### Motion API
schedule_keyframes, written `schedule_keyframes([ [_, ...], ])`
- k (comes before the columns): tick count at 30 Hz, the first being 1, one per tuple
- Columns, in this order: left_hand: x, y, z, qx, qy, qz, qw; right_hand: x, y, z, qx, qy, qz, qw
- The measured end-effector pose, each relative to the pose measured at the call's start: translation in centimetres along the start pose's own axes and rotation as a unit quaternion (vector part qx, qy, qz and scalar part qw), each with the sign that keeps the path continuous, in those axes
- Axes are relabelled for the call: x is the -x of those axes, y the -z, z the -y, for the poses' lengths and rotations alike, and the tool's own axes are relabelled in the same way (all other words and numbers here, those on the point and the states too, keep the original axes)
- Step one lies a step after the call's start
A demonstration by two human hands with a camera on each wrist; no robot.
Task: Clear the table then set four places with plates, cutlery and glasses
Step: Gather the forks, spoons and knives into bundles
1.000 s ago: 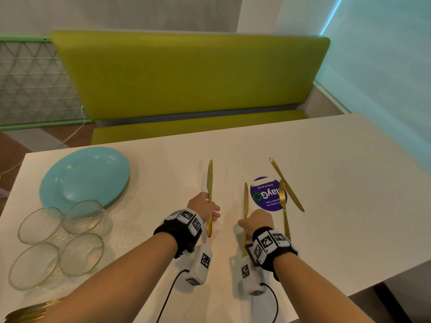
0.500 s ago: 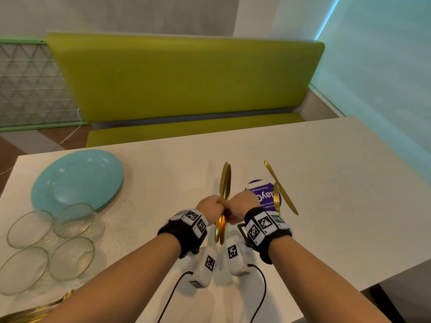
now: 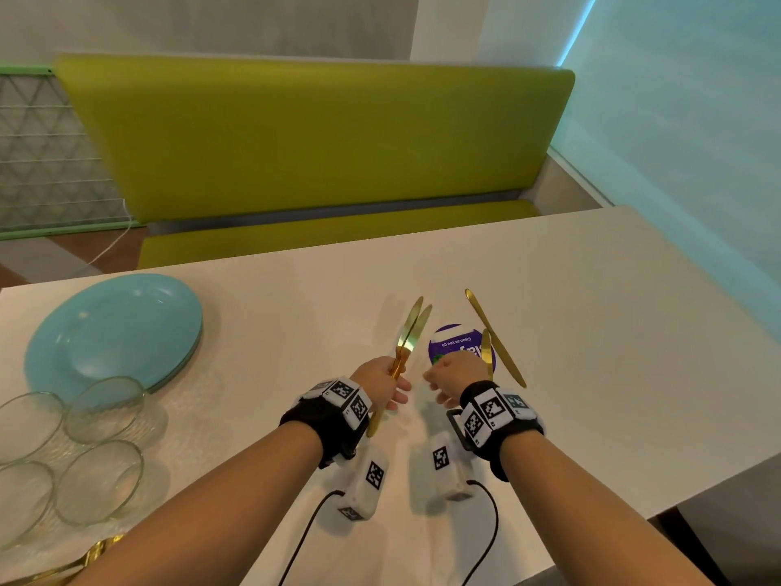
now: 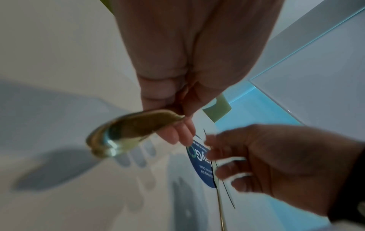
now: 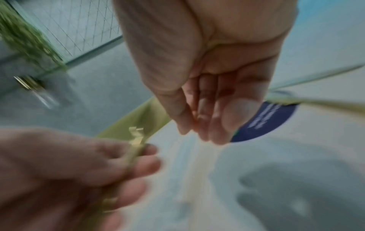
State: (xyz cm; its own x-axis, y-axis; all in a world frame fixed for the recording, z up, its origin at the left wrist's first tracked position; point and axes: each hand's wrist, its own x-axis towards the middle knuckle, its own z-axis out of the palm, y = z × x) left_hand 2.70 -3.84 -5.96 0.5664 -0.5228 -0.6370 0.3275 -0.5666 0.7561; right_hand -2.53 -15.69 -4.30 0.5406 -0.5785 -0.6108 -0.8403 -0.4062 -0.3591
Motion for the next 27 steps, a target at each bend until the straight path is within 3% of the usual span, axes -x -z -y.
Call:
schedule_keyframes([
  [3, -0.5, 0.0, -0.1, 0.019, 0.008, -0.016, 1.000, -1.0, 1.5, -3.0, 0.030, -0.053, -0.071, 0.996],
  [9, -1.2, 0.1, -0.2, 0.021, 0.012, -0.026, 0.999, -2.2, 1.3, -7.0, 0.040, -0.109, -0.102, 0.988],
  [20, -1.4, -0.4, -0.5, 0.079, 0.027, -0.031, 0.996, -3.2, 1.5, -7.6, 0.032, -0.128, -0.106, 0.985],
  [27, -1.5, -0.1, -0.6, 0.089, 0.033, -0.049, 0.994, -2.0, 0.9, -6.8, 0.053, -0.096, -0.105, 0.988],
])
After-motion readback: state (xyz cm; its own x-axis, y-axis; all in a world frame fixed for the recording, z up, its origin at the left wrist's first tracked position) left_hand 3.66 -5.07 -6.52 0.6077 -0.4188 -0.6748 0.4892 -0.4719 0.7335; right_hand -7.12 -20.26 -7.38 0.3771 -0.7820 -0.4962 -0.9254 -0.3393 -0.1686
